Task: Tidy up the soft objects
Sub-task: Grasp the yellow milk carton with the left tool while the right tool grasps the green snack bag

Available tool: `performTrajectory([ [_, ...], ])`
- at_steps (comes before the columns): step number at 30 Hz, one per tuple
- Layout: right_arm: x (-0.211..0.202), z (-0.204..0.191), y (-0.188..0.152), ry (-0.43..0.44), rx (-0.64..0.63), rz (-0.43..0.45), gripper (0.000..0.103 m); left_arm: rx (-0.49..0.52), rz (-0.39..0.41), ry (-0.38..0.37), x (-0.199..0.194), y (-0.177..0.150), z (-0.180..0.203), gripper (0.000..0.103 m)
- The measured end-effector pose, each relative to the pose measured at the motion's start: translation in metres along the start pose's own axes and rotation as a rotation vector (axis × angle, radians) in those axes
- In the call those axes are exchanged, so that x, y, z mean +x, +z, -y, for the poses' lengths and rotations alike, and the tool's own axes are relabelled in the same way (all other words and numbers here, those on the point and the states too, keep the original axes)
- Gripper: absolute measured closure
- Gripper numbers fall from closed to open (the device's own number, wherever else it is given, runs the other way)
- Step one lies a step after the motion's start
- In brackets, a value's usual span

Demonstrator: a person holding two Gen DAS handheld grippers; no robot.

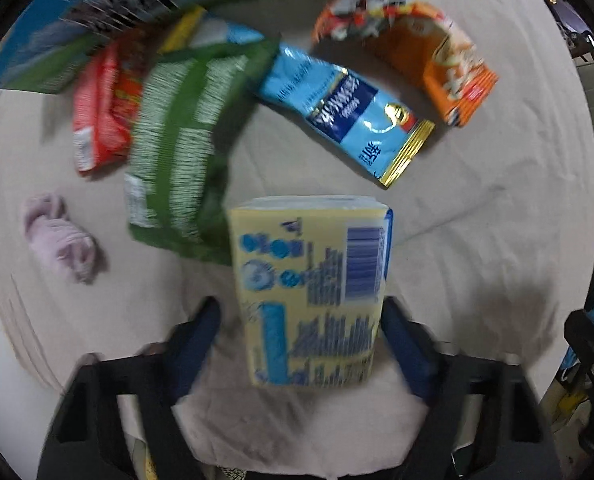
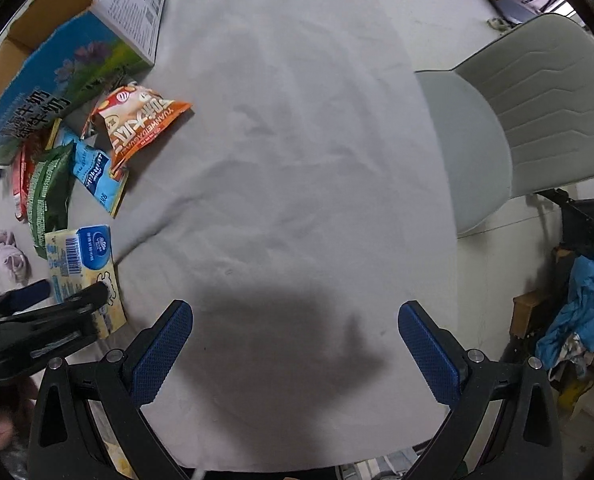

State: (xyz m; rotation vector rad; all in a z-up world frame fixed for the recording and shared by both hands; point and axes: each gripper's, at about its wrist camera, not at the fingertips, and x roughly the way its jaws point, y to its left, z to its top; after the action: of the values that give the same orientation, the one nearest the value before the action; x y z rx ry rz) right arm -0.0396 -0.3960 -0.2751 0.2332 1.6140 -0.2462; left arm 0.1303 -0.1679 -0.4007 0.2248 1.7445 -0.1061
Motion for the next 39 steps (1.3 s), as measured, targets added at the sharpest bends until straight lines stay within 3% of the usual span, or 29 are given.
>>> performTrajectory([
  [4, 0.004, -0.008, 0.007, 0.015, -0.028, -0.011, 0.0, -0.039, 0.035, -0.011, -0.01, -0.009, -0.007, 0.043],
  [9, -0.006, -0.036, 0.017, 0.057, -0.056, -0.005, 0.0, -0.126, 0.121, 0.008, -0.05, -0.03, -0.045, 0.043],
  [14, -0.009, -0.099, 0.032, 0.124, -0.087, -0.012, 0.0, -0.23, 0.193, 0.06, -0.077, -0.046, -0.109, 0.043],
  [22, 0.01, -0.219, 0.061, 0.243, 0.0, -0.113, 0.0, -0.27, 0.153, 0.052, -0.055, -0.04, -0.17, 0.043],
  [24, 0.02, -0.248, 0.069, 0.228, 0.022, -0.124, 0.0, -0.262, 0.142, 0.04, -0.048, -0.037, -0.18, 0.043],
  [25, 0.023, -0.26, 0.072, 0.195, 0.025, -0.13, 0.003, -0.261, 0.137, 0.029, -0.048, -0.036, -0.185, 0.043],
  [27, 0.034, -0.278, 0.075, 0.142, 0.022, -0.151, 0.018, -0.254, 0.138, 0.002, -0.053, -0.034, -0.184, 0.043],
  [28, 0.038, -0.284, 0.075, 0.114, 0.021, -0.164, 0.036, -0.244, 0.141, -0.008, -0.055, -0.033, -0.183, 0.043],
  [29, 0.043, -0.289, 0.074, 0.101, 0.024, -0.187, 0.048, -0.232, 0.145, -0.012, -0.056, -0.033, -0.182, 0.043],
  [31, 0.042, -0.296, 0.071, 0.095, 0.034, -0.178, 0.054, -0.209, 0.153, -0.017, -0.058, -0.032, -0.18, 0.043],
  [32, 0.039, -0.298, 0.07, 0.083, 0.034, -0.165, 0.062, -0.198, 0.157, -0.021, -0.059, -0.032, -0.18, 0.043],
  [39, 0.006, -0.274, 0.044, 0.052, 0.009, -0.147, 0.07, -0.138, 0.184, -0.022, -0.069, -0.046, -0.172, 0.043],
])
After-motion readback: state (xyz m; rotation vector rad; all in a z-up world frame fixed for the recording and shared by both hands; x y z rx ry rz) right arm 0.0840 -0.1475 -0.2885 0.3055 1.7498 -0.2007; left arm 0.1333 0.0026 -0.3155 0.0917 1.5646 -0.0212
